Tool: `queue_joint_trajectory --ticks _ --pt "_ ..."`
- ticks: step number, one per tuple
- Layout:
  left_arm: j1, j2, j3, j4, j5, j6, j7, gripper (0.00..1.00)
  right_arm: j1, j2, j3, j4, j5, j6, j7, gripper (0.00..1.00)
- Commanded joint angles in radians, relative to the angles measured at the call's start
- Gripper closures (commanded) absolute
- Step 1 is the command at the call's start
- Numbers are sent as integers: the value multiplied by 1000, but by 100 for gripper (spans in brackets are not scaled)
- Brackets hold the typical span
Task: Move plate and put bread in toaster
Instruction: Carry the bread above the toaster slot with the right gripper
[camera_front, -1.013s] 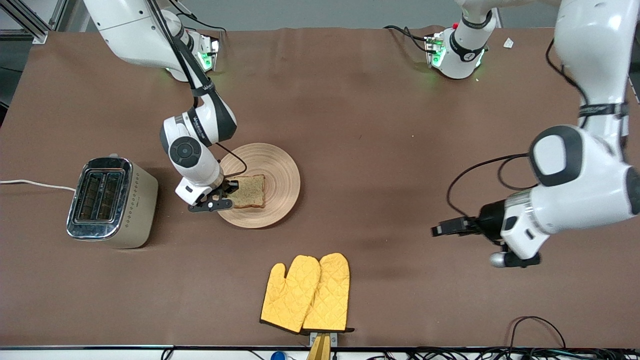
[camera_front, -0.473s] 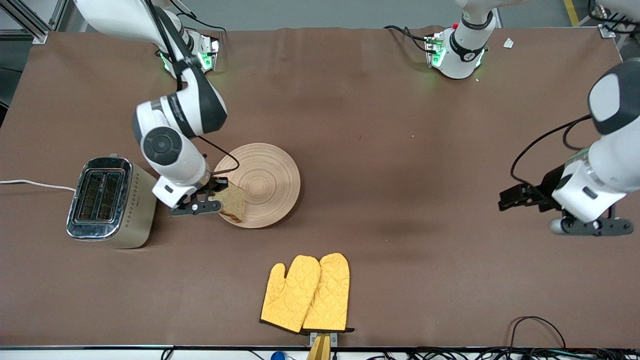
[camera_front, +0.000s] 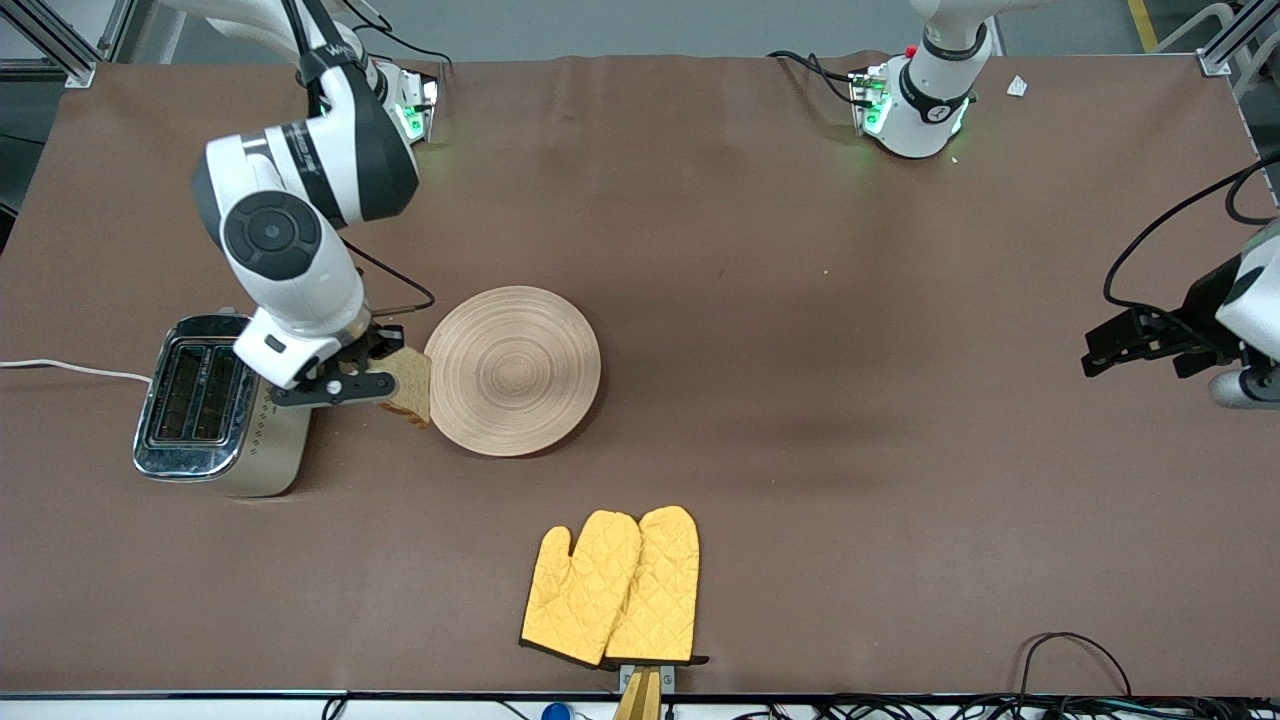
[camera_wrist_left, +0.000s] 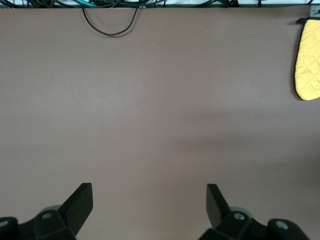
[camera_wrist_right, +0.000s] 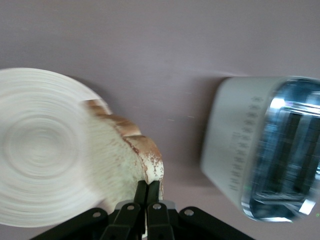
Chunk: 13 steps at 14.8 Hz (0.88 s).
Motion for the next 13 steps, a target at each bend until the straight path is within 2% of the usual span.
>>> queue_joint_trajectory --ticks 1,2,3,5,6,10,13 --pt "0 -80 7 -29 -11 -87 15 0 -7 -65 6 -16 -204 -80 -4 100" --pt "-12 -100 46 -38 -45 -124 18 0 -7 -68 6 -4 -264 -113 -4 100" --pt "-58 -122 111 -47 -100 -161 16 0 -10 -77 4 7 -298 -143 -11 100" --pt "-179 -183 235 -111 -120 -175 1 0 -14 -91 -2 17 -364 -181 -21 100" --pt "-192 -201 252 -133 -119 -175 4 0 -22 -86 -8 12 -387 -190 -24 100" --pt "-184 -247 251 -190 -117 -152 4 0 -76 -44 -8 -2 -492 -187 -22 100" --pt "-157 -286 210 -253 -117 -98 -1 0 -93 -1 -10 -3 -500 -192 -15 100"
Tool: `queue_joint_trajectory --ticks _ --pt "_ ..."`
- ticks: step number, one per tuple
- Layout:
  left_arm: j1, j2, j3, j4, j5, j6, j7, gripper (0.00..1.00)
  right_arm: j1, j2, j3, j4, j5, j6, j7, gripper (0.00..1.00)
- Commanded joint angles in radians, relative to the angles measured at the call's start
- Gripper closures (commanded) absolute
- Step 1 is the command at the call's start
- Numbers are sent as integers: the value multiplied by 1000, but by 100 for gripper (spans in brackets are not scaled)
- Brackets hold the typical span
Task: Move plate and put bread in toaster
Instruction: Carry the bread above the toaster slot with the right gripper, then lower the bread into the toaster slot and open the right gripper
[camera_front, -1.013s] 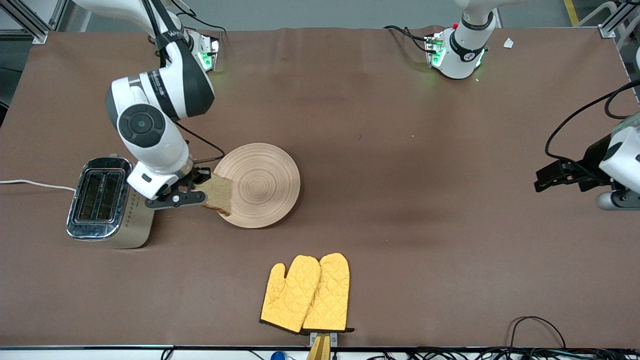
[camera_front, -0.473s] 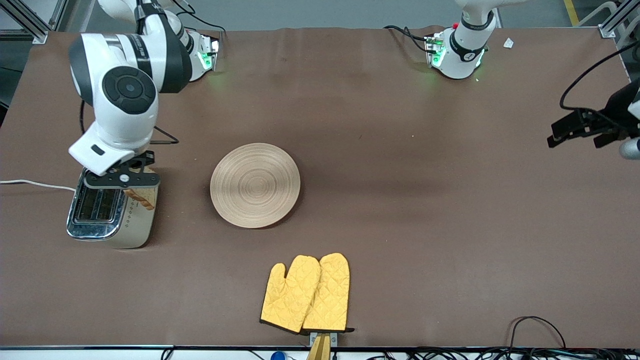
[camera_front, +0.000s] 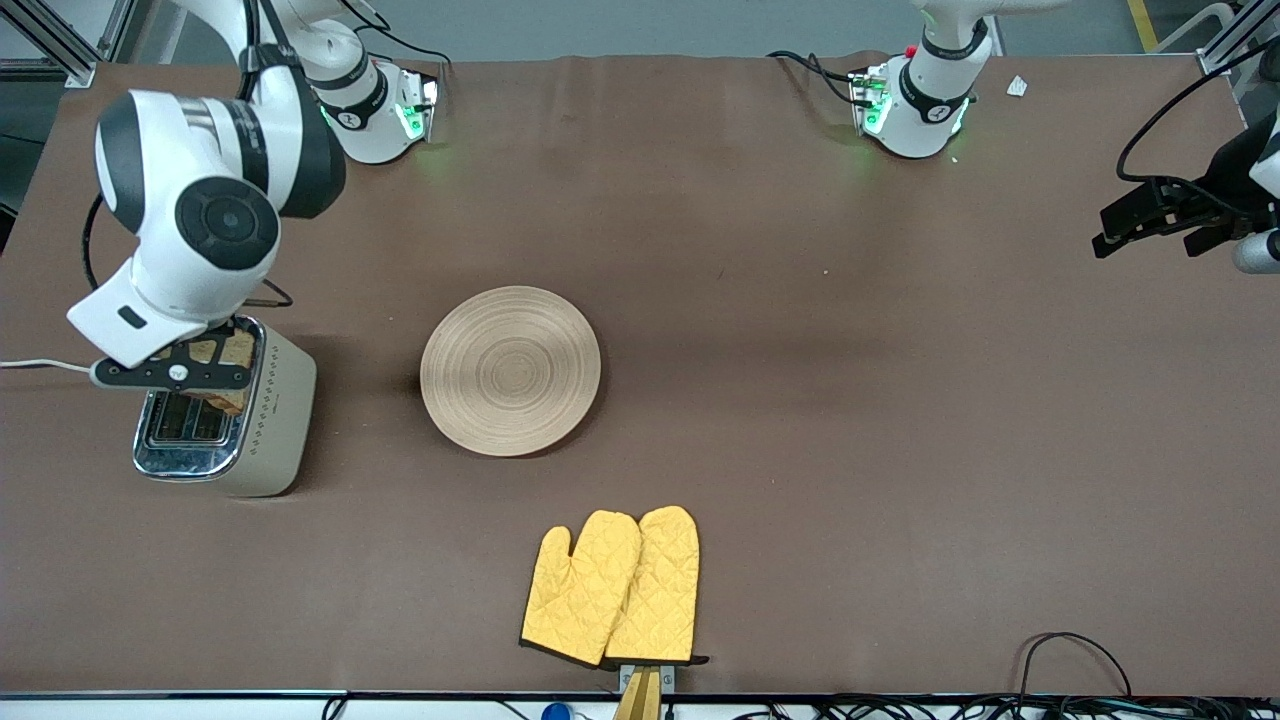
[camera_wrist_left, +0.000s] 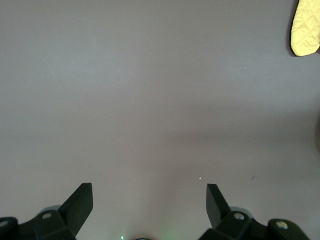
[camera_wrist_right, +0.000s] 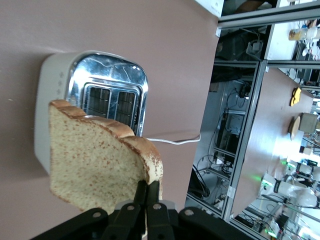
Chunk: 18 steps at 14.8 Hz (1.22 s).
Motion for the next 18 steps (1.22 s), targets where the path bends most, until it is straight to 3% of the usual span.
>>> queue_joint_trajectory --ticks 1,8,12,18 --pt "39 -58 -55 -73 -14 44 -11 0 -14 47 10 -8 -40 -1 7 100" --pt "58 -59 -56 -63 -19 35 -2 0 -49 104 10 -2 -63 -6 28 100" --pt "56 -58 -57 -38 -19 35 3 0 -49 103 10 69 -69 -88 -19 100" --pt "56 -43 -56 -30 -11 33 -10 0 -52 142 11 67 -95 -69 -10 100"
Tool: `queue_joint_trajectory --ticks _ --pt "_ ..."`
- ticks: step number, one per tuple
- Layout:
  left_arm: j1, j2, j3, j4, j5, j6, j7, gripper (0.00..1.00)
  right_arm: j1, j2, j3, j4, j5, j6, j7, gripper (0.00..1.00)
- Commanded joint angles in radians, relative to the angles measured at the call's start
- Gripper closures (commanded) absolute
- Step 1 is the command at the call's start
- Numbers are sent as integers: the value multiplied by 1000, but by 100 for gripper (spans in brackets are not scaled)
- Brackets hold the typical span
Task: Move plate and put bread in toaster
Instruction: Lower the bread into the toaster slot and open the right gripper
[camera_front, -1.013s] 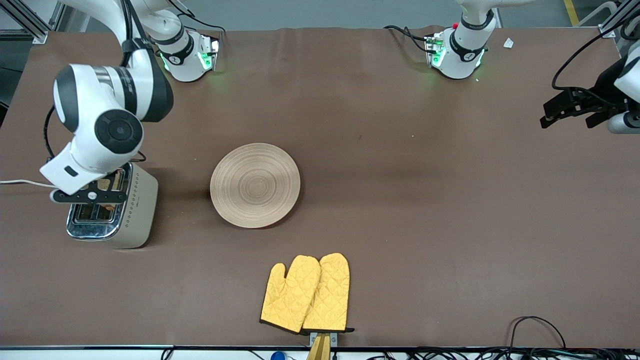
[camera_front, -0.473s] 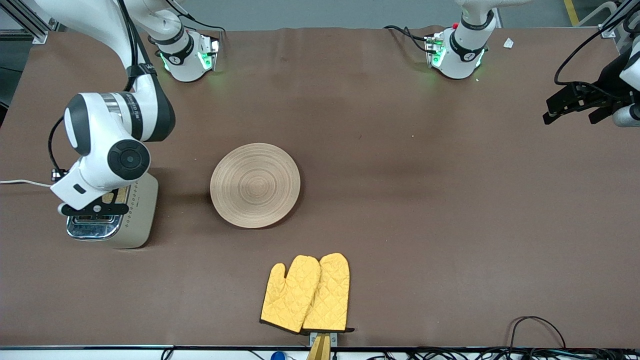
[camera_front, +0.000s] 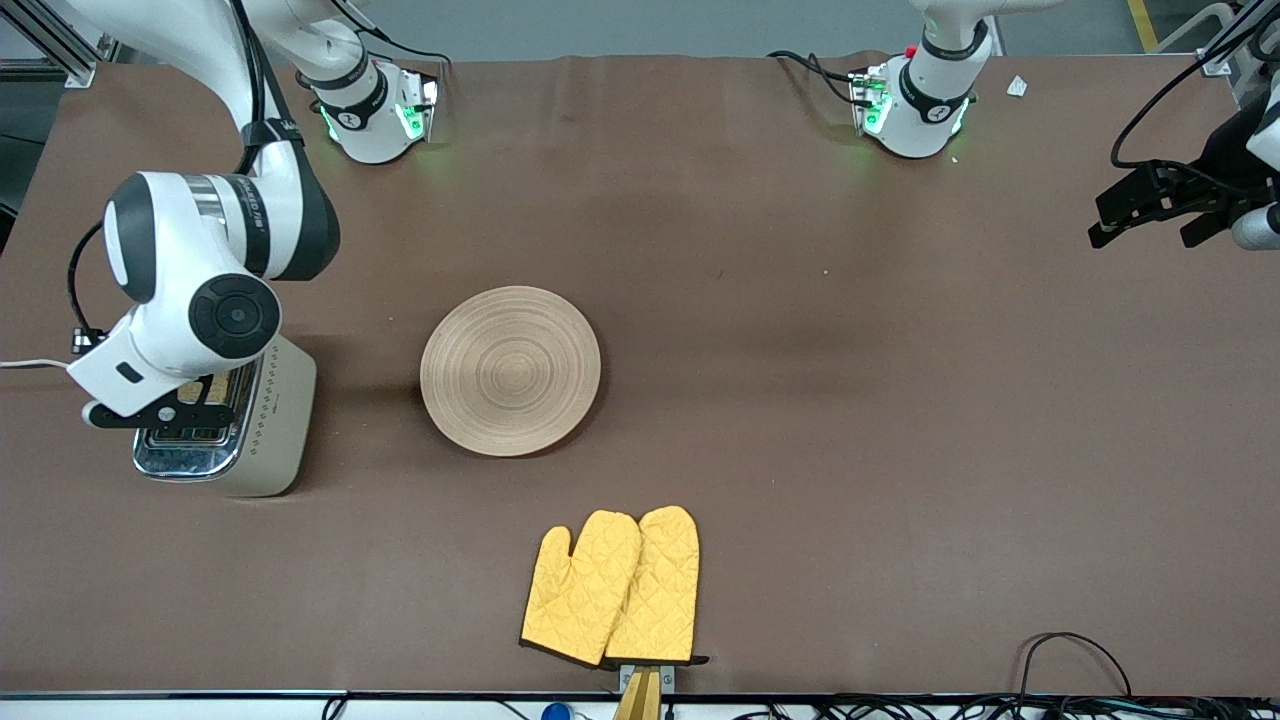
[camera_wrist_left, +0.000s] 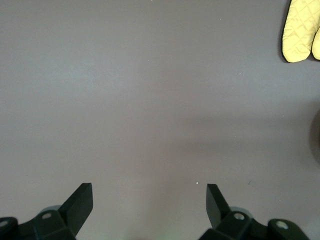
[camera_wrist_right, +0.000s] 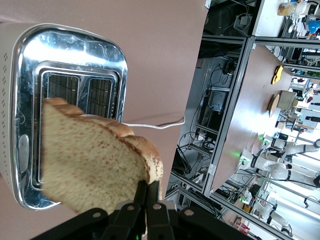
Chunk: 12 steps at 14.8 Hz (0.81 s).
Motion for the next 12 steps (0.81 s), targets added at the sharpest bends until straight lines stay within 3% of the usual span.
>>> queue_joint_trajectory --ticks 1,12 --pt "5 1 -4 6 -2 7 -6 0 -11 35 12 2 -34 12 -3 100" --pt "8 50 -4 51 18 30 7 0 -22 66 11 13 -34 17 -17 100"
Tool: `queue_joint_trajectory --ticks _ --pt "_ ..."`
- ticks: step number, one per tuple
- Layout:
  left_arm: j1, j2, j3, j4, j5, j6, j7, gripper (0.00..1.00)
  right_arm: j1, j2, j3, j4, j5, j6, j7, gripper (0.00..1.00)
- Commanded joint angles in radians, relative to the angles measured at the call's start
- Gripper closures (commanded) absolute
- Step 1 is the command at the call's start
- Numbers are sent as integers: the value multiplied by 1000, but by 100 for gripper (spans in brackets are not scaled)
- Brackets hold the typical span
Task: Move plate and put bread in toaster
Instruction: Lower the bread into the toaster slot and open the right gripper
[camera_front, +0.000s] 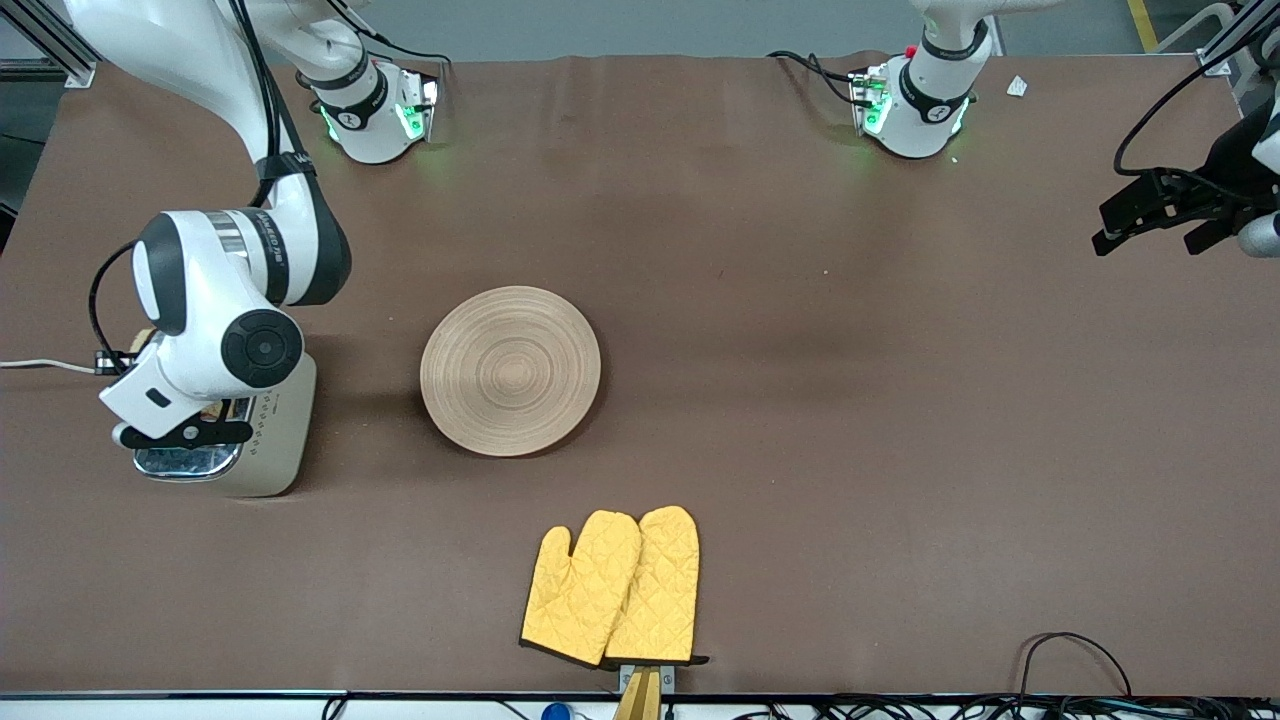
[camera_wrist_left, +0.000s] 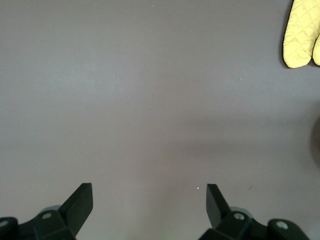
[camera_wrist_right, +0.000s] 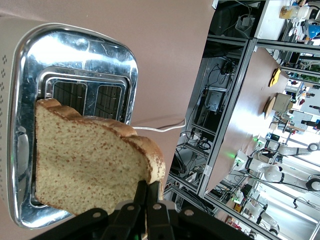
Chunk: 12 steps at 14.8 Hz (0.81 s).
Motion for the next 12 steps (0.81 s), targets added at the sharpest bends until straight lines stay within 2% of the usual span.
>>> queue_joint_trajectory --ticks 1,12 --pt "3 35 -5 45 15 6 1 0 -13 8 11 18 -16 -12 -19 100" --pt "5 38 -5 46 13 19 10 0 -11 6 11 23 -31 -24 -22 100"
